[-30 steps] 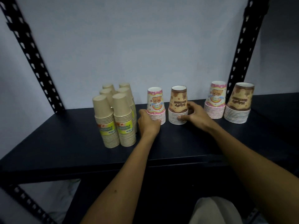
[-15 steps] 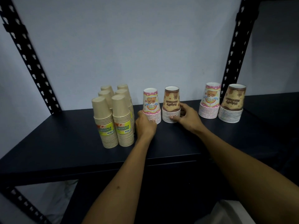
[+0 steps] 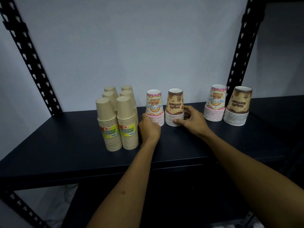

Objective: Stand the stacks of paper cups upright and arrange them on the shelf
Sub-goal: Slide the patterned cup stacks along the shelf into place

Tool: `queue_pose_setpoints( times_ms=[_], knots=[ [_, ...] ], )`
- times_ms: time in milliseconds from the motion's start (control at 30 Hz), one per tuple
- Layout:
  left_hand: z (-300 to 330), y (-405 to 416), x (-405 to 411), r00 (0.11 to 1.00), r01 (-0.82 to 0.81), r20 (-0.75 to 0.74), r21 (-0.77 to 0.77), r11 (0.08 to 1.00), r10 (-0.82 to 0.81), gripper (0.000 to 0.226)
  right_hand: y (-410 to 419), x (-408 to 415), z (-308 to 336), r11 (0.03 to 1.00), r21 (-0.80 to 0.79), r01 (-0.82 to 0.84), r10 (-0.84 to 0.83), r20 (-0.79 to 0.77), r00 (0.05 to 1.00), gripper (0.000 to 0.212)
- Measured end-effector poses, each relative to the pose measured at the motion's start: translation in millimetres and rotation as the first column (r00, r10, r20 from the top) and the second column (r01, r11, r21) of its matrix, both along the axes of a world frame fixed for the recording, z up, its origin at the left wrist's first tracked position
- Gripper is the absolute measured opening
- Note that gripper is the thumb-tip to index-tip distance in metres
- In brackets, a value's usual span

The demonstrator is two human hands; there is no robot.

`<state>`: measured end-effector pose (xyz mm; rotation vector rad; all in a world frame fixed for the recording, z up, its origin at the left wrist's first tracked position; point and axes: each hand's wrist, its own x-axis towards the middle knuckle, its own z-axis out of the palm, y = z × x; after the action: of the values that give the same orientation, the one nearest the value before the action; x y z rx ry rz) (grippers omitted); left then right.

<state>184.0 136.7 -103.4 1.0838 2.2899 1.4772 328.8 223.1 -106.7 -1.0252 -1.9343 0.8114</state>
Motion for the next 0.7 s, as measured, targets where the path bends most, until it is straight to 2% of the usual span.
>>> queue_pose_setpoints(
  times_ms=[500, 700],
  knots=[
    [1.0, 1.2, -0.4, 0.998, 0.02, 0.053, 0.03, 0.999, -0.022, 0.053, 2.9, 0.9, -1.6, 1.0, 0.005, -0.029, 0.029, 0.001, 1.0, 0.073],
    [0.1, 2.3, -1.1, 0.999, -0.01, 0.043, 0.026, 1.0, 0.009, 0.047, 3.7, 1.8, -2.5, 1.0, 0.014, -0.021, 0.021, 0.011, 1.0, 0.072]
  ],
)
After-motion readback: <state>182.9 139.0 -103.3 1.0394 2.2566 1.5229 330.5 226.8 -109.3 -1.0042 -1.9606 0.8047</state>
